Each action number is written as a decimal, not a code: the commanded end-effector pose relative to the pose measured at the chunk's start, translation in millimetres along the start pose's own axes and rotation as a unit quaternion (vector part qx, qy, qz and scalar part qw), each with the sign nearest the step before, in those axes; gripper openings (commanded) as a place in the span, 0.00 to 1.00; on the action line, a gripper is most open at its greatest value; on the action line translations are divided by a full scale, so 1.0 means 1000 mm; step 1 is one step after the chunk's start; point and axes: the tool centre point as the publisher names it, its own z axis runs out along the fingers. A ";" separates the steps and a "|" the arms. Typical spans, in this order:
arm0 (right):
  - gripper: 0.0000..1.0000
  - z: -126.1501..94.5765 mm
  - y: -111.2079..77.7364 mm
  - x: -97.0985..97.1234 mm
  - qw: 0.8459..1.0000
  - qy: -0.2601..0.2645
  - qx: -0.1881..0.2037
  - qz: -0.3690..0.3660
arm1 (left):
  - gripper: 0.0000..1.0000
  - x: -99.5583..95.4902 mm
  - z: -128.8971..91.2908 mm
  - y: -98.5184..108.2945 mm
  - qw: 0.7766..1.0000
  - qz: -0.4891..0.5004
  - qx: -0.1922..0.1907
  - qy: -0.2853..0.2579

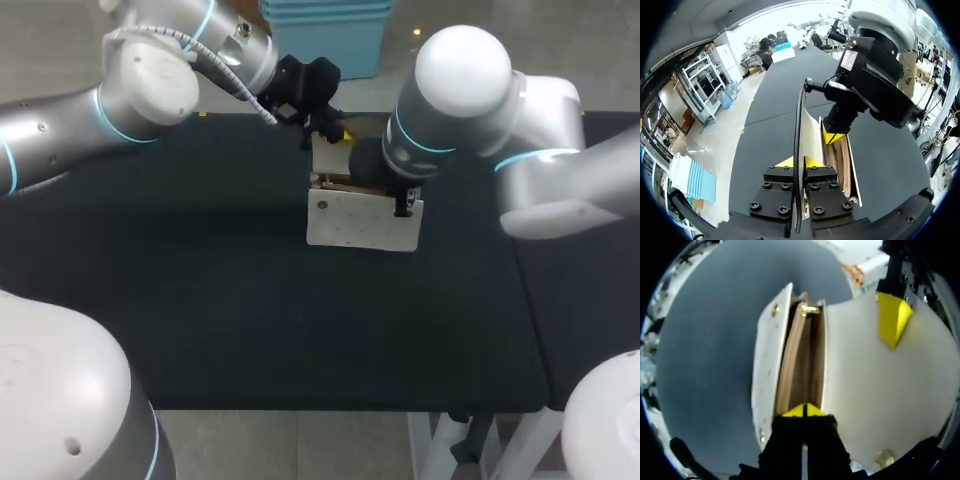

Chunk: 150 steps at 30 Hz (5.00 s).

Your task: Pick up the bag, open it, inspect its contents, close it, and place it on the opposite side

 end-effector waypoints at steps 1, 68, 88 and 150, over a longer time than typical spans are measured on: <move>0.00 0.011 0.007 -0.008 1.000 0.029 0.011 0.000 | 0.00 0.002 -0.003 0.001 1.000 0.000 0.011 -0.006; 0.74 0.016 0.001 0.013 0.997 0.072 0.009 0.014 | 0.00 -0.010 0.007 0.013 0.999 0.028 0.032 -0.004; 0.25 -0.061 0.002 -0.002 0.997 -0.066 0.030 0.025 | 0.00 -0.001 0.020 0.018 0.997 0.062 0.004 -0.050; 0.45 -0.006 0.013 0.109 0.986 -0.147 0.007 0.081 | 0.00 -0.009 0.083 0.084 0.992 0.114 -0.030 -0.035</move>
